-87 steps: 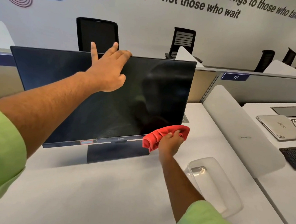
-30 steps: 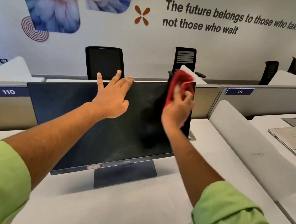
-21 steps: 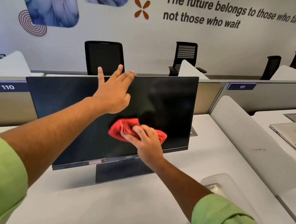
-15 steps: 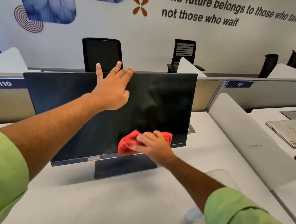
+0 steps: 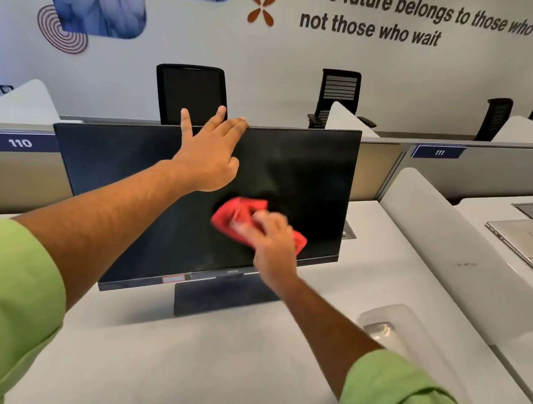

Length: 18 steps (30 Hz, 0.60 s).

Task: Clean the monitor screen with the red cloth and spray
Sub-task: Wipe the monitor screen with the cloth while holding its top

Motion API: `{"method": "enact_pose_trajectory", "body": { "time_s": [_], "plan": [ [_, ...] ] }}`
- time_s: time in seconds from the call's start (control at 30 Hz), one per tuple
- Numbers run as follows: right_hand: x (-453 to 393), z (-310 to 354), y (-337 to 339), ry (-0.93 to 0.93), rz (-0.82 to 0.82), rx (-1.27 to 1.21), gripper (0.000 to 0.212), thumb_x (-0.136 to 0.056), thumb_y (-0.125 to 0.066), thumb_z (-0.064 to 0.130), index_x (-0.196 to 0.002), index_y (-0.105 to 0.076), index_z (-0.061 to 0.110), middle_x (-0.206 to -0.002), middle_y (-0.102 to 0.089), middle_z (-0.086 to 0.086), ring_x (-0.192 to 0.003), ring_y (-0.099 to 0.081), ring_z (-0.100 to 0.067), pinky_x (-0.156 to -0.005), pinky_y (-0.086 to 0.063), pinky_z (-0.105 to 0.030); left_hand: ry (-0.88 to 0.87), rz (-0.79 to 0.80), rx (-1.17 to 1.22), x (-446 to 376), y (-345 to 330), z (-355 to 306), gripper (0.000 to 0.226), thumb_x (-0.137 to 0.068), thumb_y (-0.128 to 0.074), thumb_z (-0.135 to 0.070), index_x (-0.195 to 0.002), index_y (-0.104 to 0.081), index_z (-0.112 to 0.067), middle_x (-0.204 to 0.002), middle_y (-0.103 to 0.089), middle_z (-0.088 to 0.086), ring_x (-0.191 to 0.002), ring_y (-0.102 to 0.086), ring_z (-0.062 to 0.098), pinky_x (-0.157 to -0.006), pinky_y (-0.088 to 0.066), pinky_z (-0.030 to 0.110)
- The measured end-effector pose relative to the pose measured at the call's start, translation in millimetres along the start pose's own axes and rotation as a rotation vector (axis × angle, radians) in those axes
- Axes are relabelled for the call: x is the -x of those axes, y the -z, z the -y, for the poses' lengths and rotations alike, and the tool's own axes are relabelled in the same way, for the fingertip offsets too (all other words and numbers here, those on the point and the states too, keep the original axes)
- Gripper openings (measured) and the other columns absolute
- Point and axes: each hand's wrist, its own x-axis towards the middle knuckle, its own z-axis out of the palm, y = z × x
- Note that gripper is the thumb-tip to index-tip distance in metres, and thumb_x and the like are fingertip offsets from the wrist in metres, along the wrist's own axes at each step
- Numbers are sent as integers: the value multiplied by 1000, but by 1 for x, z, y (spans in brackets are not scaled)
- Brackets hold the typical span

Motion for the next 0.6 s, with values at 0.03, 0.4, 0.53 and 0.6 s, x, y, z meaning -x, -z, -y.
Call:
{"method": "enact_pose_trajectory", "body": {
  "time_s": [0.03,0.4,0.53,0.6],
  "plan": [
    [20,5,-7,123,106,-8,50,-96,-54,10,-136,-65,39,-128,-57,1,-110,-55,-29,-82,-47,-44,0,0,-4,0,0,0,71,-90,-38,-20,-157,-16,-22,-167,-15,-6,-155,6,20,-111,13,74],
    [-25,-117,69,-541,-249,38,46,-94,-65,0,-134,-68,23,-127,-64,-7,-109,-58,-32,-89,-55,-47,-14,0,-5,-2,-2,3,73,-87,-37,-21,-157,-16,-23,-167,-17,-5,-155,5,20,-111,15,73],
    [-8,-67,39,-733,-333,3,52,-87,-63,-11,-130,-69,17,-125,-64,-11,-109,-57,-35,-92,-46,-36,-13,-7,-17,-3,-5,3,74,-86,-36,-24,-157,-15,-23,-167,-17,-4,-155,5,21,-111,17,72],
    [19,-16,9,-685,-284,-43,51,-82,-62,-12,-124,-73,14,-118,-65,-12,-101,-58,-37,-87,-46,-39,-13,-8,-19,-2,-5,4,74,-86,-36,-24,-157,-15,-22,-167,-16,-4,-155,5,21,-111,17,72]
  ]
}}
